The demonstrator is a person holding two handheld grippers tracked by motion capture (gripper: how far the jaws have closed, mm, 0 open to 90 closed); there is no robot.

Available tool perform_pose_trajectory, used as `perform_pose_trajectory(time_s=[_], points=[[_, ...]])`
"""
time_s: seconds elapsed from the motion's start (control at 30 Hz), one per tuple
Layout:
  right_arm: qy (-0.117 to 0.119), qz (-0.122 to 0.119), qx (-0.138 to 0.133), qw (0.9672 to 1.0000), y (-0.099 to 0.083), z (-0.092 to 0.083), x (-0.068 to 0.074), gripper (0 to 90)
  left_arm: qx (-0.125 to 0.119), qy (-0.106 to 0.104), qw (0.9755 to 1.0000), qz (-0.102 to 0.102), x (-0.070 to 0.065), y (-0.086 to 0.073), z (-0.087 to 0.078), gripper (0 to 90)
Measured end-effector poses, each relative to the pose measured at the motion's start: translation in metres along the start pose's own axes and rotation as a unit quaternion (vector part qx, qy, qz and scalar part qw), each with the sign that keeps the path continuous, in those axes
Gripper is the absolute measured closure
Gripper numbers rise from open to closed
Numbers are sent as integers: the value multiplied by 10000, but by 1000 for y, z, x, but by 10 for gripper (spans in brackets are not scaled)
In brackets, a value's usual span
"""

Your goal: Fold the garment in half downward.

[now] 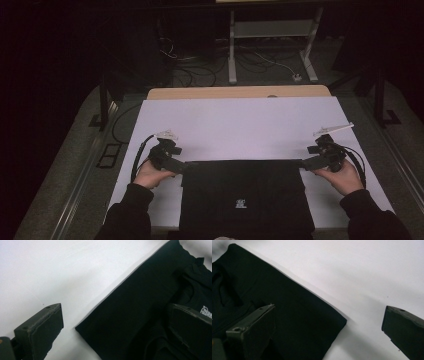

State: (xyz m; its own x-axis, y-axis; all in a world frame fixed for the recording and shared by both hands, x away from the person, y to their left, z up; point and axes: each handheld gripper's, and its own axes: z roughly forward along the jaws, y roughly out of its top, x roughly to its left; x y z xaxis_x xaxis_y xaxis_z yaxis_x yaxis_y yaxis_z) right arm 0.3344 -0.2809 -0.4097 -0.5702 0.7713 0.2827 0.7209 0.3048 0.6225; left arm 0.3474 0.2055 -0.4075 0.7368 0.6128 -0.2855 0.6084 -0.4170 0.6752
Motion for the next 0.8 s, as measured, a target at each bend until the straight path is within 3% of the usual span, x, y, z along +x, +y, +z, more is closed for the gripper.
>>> perform_pose_trajectory(time_s=[0.53, 0.8], points=[[40, 82, 92, 9999, -4, 9, -10, 0, 167, 36, 9998, -46, 12, -9, 8, 0], [64, 19, 235, 9997, -4, 16, -11, 0, 323, -7, 9995, 49, 15, -10, 14, 0]])
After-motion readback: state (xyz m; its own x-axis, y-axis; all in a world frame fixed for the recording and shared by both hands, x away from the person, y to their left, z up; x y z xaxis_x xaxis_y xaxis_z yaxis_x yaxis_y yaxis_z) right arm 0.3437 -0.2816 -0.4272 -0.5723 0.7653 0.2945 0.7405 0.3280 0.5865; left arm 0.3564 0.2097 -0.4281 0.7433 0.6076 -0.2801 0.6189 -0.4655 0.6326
